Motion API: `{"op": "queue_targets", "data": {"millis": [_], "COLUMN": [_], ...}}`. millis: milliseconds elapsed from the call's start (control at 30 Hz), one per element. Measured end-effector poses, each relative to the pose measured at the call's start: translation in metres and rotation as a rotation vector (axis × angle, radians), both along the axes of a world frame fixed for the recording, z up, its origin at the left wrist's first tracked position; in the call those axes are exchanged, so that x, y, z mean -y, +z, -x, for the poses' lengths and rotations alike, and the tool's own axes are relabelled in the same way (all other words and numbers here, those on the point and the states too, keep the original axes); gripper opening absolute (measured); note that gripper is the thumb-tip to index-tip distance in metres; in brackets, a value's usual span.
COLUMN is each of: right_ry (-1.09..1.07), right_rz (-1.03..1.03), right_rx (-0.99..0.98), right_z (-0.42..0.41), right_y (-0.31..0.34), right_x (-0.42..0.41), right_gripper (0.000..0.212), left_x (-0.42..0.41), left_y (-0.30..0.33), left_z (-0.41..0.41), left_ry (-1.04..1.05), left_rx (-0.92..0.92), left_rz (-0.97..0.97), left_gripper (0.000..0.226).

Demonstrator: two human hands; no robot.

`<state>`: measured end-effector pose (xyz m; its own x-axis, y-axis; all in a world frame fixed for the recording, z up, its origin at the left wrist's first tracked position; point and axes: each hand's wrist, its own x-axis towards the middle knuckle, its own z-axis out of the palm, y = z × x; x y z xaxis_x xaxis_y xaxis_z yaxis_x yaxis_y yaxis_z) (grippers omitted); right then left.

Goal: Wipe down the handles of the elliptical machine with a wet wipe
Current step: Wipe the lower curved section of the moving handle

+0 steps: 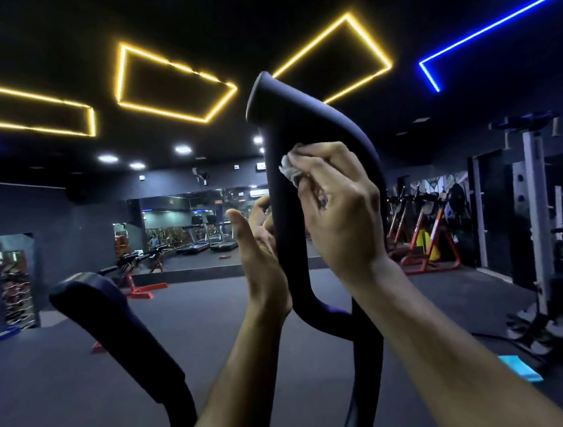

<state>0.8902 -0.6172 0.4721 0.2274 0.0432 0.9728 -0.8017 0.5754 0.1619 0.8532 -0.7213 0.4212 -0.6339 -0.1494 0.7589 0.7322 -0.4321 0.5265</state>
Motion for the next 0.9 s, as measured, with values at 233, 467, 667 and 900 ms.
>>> {"op": "queue_targets", "data": {"millis": [233,467,667,900], "right_ry": [0.025,0.064,-0.074,-0.395], "right_rz": [-0.040,-0.062,-0.240,-0.454], "right_rx": [0.081,0.276,0.410,0.421], "right_z": [0.004,0.012,0.012,-0.004], "right_y": [-0.037,-0.116,-0.158,-0.162], "right_x": [-0.007,-0.008,-0.022,-0.051], "right_gripper": [0.018,0.025,0.016,0.021], "left_x": [-0.005,-0.004,-0.005,-0.006], "left_y": [-0.006,-0.003,-0.006,-0.006], "left_z": [-0.003,-0.003,-0.001,-0.006], "left_ry": [0.134,0.201,0.260,0.276], "left_rx": [-0.055,-0.055,-0.020,-0.005], "left_rz": [-0.067,-0.091,-0.084,-0.099], "left_gripper": [0.079,0.084,0.077,0.074]}}
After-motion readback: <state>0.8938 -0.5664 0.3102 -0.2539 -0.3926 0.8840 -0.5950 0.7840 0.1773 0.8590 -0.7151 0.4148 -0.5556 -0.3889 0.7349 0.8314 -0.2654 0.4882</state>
